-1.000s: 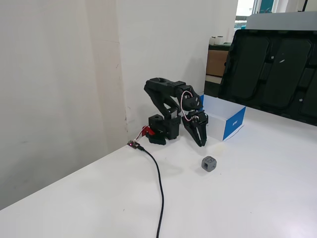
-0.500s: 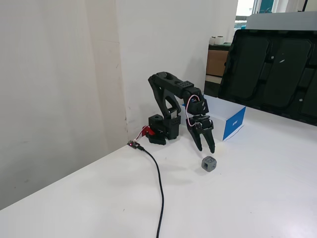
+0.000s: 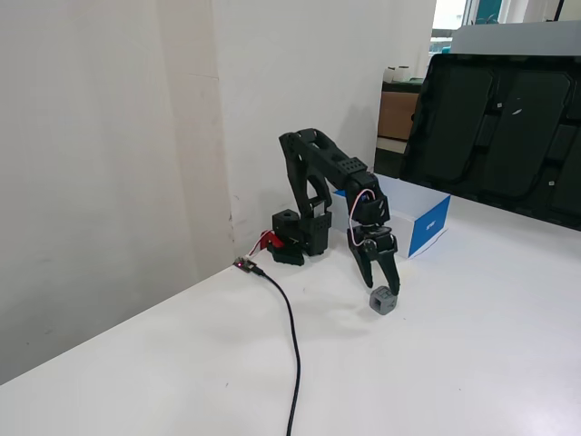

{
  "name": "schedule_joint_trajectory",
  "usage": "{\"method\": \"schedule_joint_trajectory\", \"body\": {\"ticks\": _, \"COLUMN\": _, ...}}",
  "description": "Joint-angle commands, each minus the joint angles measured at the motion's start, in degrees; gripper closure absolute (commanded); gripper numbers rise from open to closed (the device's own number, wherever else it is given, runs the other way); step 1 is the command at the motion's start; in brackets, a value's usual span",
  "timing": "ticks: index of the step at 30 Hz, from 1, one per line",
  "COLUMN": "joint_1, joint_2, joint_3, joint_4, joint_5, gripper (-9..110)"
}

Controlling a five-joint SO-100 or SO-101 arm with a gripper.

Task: Pick the gray block and keep it in the box.

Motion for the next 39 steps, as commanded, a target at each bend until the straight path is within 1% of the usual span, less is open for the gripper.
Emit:
{"method": "schedule_joint_trajectory", "body": {"ticks": 1, "joint_1": -0.8, "joint_2": -1.1, "joint_3": -4.2, "joint_4": -1.3, "joint_5": 0.7, "gripper": 76}}
{"method": "schedule_joint_trajectory", "body": {"ticks": 7, "joint_1": -1.6, "joint_2": -4.0, "joint_3": -4.9, "joint_4": -2.5, "joint_5": 1.3, "gripper": 76}}
{"method": "schedule_joint_trajectory", "body": {"ticks": 14, "joint_1": -1.9, "joint_2": -7.1, "joint_3": -6.2, "joint_4": -3.7, "joint_5": 1.3, "gripper": 80}}
{"method": "schedule_joint_trajectory", "body": {"ticks": 27, "joint_1": -1.9, "joint_2": -12.7, "joint_3": -7.7, "joint_4": -5.7, "joint_5": 1.3, "gripper": 81}}
{"method": "schedule_joint_trajectory", "body": {"ticks": 36, "joint_1": -1.8, "joint_2": -13.1, "joint_3": -7.7, "joint_4": -5.8, "joint_5": 1.3, "gripper": 90}}
{"method": "schedule_joint_trajectory", "body": {"ticks": 39, "joint_1": -1.6, "joint_2": -13.1, "joint_3": -7.6, "joint_4": -5.9, "joint_5": 1.3, "gripper": 92}}
